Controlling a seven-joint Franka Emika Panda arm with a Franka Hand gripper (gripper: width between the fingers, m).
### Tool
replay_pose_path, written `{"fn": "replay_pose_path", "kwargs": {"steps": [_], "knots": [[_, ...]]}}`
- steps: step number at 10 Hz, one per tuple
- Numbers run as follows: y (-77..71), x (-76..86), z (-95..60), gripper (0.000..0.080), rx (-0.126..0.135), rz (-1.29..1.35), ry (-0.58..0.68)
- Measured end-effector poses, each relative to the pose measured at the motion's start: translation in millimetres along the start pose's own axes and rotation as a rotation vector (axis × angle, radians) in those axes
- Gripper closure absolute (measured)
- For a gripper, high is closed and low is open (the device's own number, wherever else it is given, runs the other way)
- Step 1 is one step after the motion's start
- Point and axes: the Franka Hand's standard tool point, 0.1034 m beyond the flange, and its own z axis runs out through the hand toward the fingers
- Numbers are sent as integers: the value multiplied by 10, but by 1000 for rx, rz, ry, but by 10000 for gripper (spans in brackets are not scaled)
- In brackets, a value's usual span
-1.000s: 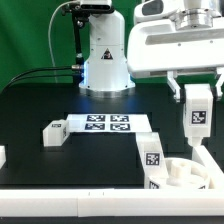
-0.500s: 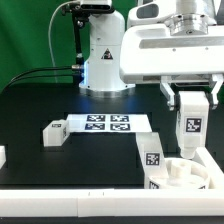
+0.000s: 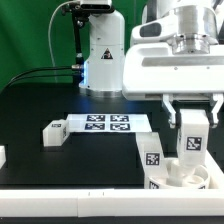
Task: Assemble stool
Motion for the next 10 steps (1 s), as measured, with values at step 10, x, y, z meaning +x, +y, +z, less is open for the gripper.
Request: {"fn": "replay_pose_path", "kwargs": {"steps": [10], "knots": [[-18, -67, 137, 466, -17, 5, 11]]}}
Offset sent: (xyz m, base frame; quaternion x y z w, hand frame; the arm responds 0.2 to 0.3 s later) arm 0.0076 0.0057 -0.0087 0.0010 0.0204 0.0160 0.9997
